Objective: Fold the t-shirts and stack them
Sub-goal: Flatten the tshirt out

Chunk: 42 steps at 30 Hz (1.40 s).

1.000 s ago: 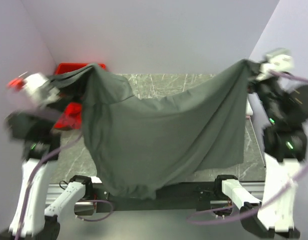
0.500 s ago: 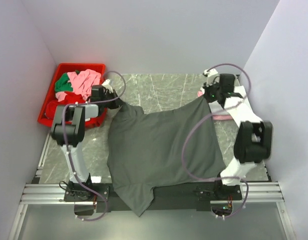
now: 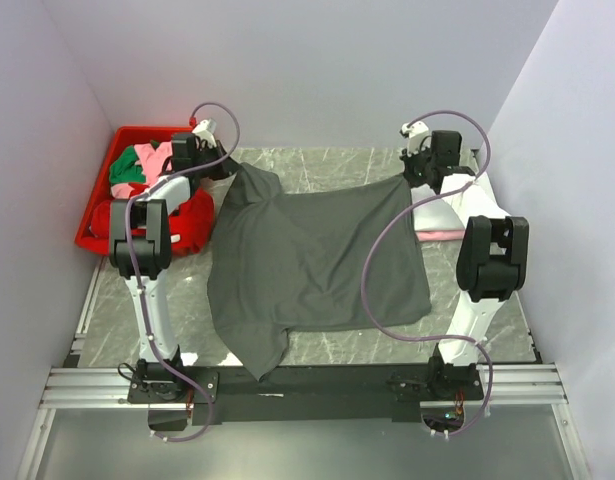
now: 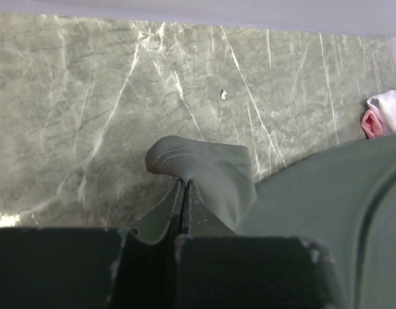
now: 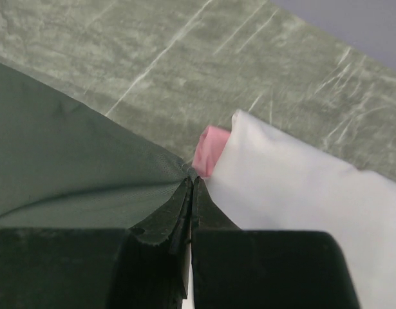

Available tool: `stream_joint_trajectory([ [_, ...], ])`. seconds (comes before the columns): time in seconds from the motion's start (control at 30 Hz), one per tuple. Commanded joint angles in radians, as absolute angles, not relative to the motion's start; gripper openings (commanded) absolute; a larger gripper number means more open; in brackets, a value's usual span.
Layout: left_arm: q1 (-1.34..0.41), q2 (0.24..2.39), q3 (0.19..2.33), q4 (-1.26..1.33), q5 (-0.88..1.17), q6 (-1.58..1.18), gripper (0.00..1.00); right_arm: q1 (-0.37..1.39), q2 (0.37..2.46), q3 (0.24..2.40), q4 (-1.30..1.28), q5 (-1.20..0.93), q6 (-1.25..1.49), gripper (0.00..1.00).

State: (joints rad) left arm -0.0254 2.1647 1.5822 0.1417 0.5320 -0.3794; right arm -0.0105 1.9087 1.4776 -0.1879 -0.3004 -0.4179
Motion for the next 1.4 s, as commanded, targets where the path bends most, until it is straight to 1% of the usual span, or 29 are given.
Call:
stream_joint_trajectory([
  [0.0, -0.018, 2.206, 1.655, 0.089, 0.581, -0.365, 0.01, -0.006, 1.917, 1.535, -0.187, -0.298, -0.428, 0.00],
  [0.23, -0.018, 2.226, 1.712, 0.034, 0.591, -0.345, 0.01, -0.006, 1.911, 1.548, -0.201, -0.339, -0.403, 0.00],
  [0.43, -0.017, 2.177, 1.678, 0.055, 0.594, -0.331, 0.01, -0.006, 1.928, 1.565, -0.250, -0.380, -0.419, 0.00],
  [0.63, -0.003, 2.126, 1.657, 0.061, 0.529, -0.330, 0.01, -0.005, 1.993, 1.632, -0.296, -0.377, -0.426, 0.00],
  [0.77, -0.003, 2.138, 1.677, 0.054, 0.567, -0.324, 0.01, -0.003, 2.019, 1.667, -0.299, -0.376, -0.405, 0.00],
  [0.93, -0.003, 2.164, 1.698, 0.067, 0.644, -0.311, 0.01, -0.005, 1.982, 1.651, -0.270, -0.376, -0.396, 0.00],
  [1.13, -0.003, 2.146, 1.683, 0.098, 0.679, -0.302, 0.01, -0.006, 1.931, 1.634, -0.270, -0.396, -0.394, 0.00],
  [1.37, -0.003, 2.106, 1.641, 0.098, 0.706, -0.287, 0.01, -0.006, 1.870, 1.559, -0.250, -0.416, -0.397, 0.00],
])
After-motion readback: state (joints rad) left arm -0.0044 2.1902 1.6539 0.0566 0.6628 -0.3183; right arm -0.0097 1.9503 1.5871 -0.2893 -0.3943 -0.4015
